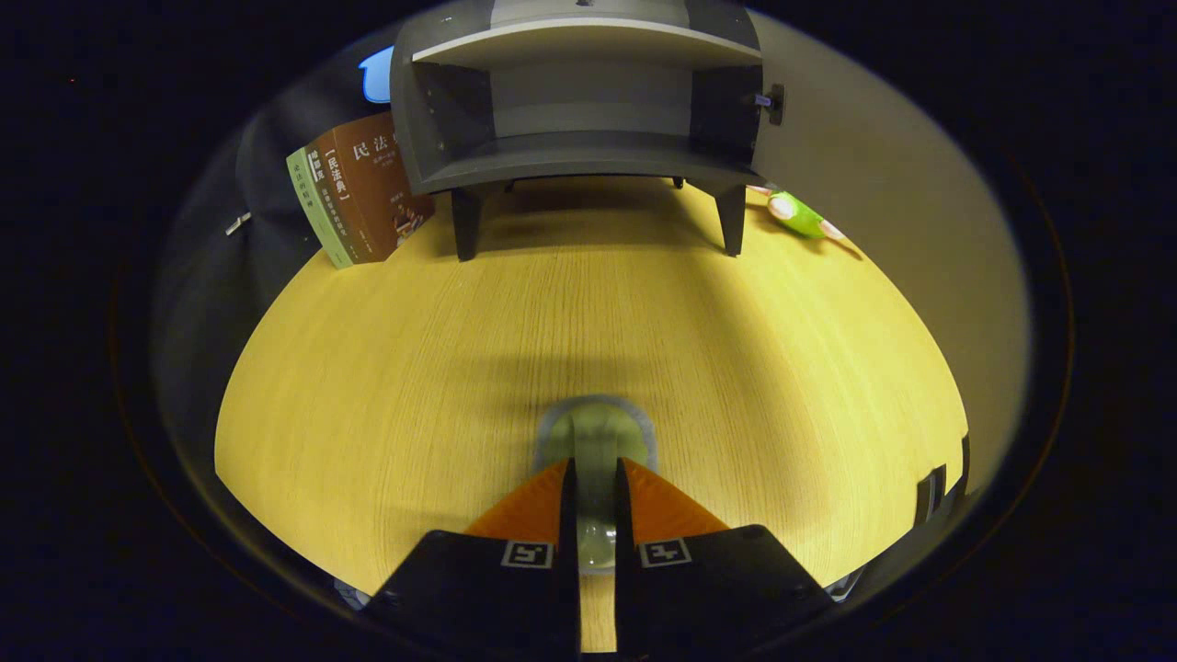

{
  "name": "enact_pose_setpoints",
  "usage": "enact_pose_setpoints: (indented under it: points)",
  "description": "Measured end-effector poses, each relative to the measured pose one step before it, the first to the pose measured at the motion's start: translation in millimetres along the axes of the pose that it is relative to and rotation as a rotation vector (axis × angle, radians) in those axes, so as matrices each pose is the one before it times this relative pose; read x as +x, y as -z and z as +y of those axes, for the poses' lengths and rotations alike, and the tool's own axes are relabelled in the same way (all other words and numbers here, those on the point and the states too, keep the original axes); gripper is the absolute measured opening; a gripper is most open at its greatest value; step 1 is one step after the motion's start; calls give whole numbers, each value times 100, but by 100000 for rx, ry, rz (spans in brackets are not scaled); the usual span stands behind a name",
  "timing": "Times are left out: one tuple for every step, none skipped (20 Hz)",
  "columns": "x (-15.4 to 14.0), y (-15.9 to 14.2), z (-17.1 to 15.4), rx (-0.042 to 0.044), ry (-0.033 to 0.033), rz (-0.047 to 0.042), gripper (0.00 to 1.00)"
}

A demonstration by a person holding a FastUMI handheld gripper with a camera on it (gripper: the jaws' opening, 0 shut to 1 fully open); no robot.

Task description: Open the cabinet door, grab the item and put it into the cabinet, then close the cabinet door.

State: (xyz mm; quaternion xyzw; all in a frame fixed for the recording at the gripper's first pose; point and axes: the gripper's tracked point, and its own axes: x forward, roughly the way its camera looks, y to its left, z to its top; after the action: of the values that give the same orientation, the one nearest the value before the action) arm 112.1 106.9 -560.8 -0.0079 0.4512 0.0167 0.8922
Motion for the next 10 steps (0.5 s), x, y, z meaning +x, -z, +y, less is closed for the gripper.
enact_pose_setpoints:
  points:
    - [-241, -220, -202, -557, 1121, -626, 19]
    - [-237, -458, -136, 566, 597, -1012, 19]
    - [-638, -649, -75, 1648, -221, -912, 19]
    - [-892, -965, -166, 1582, 63, -1340, 19]
    - [-1040, -1261, -224, 1253, -31, -1568, 19]
    - [-1059, -1479, 172, 1355, -1011, -2150, 19]
    - [-1224, -1683, 147, 764, -1345, -2337, 19]
    - [-1381, -2106, 232, 840, -1212, -2938, 19]
    - [-980, -1574, 146, 589, -668, -1721, 19]
    - [-1056, -1814, 110, 219, -571, -2569, 19]
